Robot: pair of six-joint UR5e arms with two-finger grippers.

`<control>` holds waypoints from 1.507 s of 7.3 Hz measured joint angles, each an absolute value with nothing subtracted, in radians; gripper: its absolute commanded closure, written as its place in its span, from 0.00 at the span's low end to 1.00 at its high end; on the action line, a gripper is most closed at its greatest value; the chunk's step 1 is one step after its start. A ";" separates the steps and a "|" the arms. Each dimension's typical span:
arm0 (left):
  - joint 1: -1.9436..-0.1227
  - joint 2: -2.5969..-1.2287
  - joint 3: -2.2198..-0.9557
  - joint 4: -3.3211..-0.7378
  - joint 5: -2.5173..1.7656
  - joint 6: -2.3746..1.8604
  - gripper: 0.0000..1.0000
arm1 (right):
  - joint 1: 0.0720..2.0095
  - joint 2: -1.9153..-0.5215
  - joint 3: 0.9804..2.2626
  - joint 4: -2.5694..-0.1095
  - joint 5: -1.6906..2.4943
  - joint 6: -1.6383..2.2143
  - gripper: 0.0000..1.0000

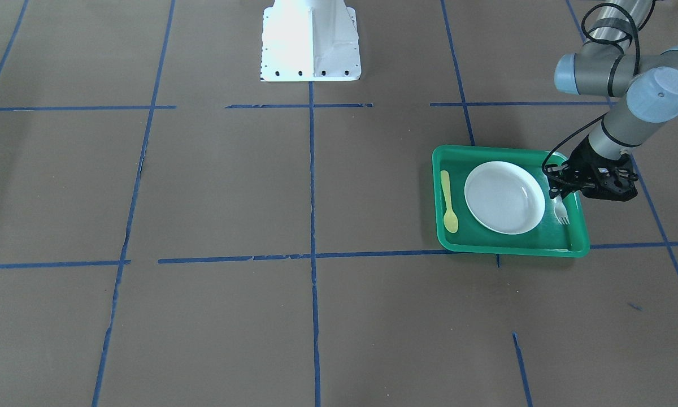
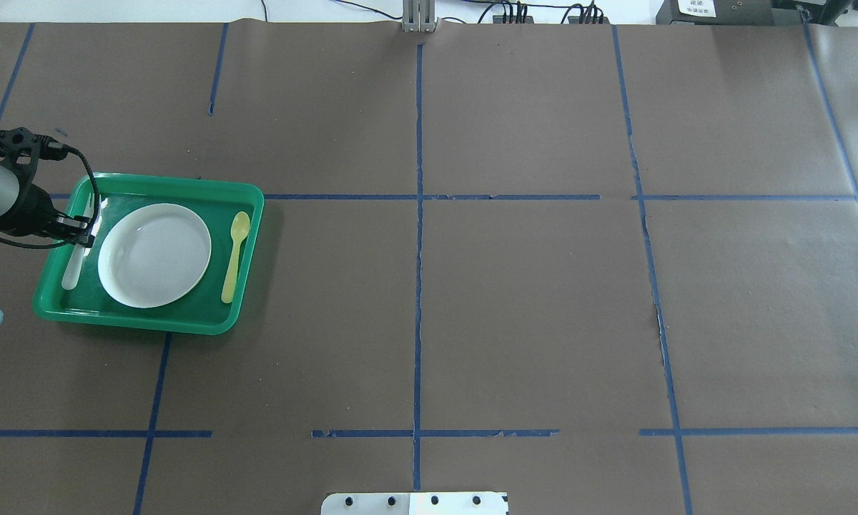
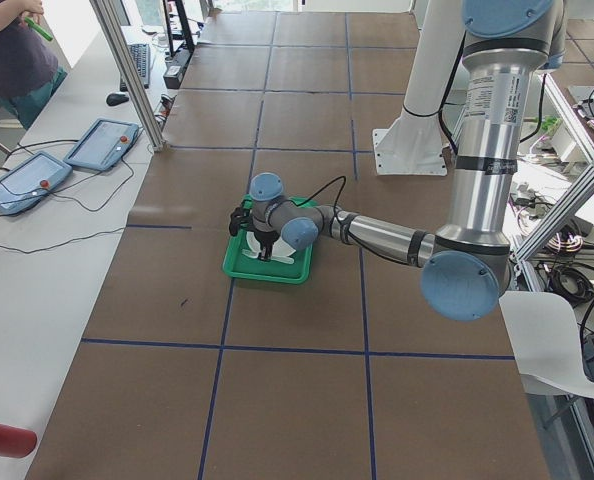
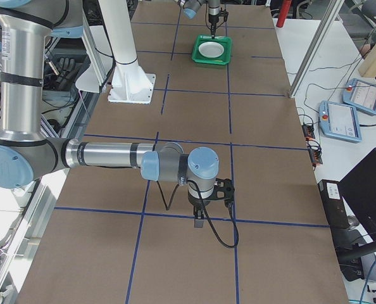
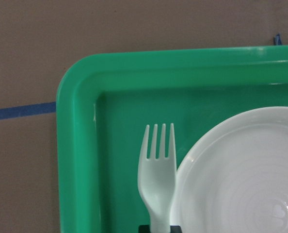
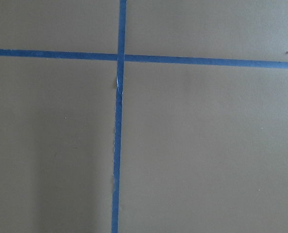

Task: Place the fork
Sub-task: 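Open the left gripper and withdraw it away from the tray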

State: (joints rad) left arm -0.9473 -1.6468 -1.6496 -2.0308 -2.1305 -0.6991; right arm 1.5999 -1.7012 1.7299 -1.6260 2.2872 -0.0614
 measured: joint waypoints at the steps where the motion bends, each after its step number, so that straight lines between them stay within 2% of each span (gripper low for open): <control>1: -0.948 -1.644 -1.650 -2.031 -2.130 -0.696 1.00 | 1.600 -1.701 1.730 -1.626 2.287 -0.061 0.00; 3: -0.950 -1.638 -1.650 -2.032 -2.130 -0.694 1.00 | 1.600 -1.701 1.730 -1.626 2.287 -0.061 0.00; 4: -0.951 -1.637 -1.650 -2.032 -2.129 -0.693 0.75 | 1.600 -1.701 1.730 -1.626 2.287 -0.061 0.00; 5: -0.952 -1.636 -1.649 -2.032 -2.129 -0.693 0.01 | 1.600 -1.701 1.730 -1.626 2.287 -0.061 0.00; 9: -0.984 -1.637 -1.656 -2.029 -2.131 -0.678 0.00 | 1.600 -1.701 1.730 -1.626 2.287 -0.061 0.00; 11: -1.057 -1.636 -1.708 -2.006 -2.139 -0.629 0.00 | 1.600 -1.701 1.729 -1.626 2.287 -0.061 0.00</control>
State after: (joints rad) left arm -1.0574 -1.6359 -1.7077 -2.0062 -2.1391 -0.6286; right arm 1.5999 -1.7012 1.7295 -1.6260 2.2872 -0.0610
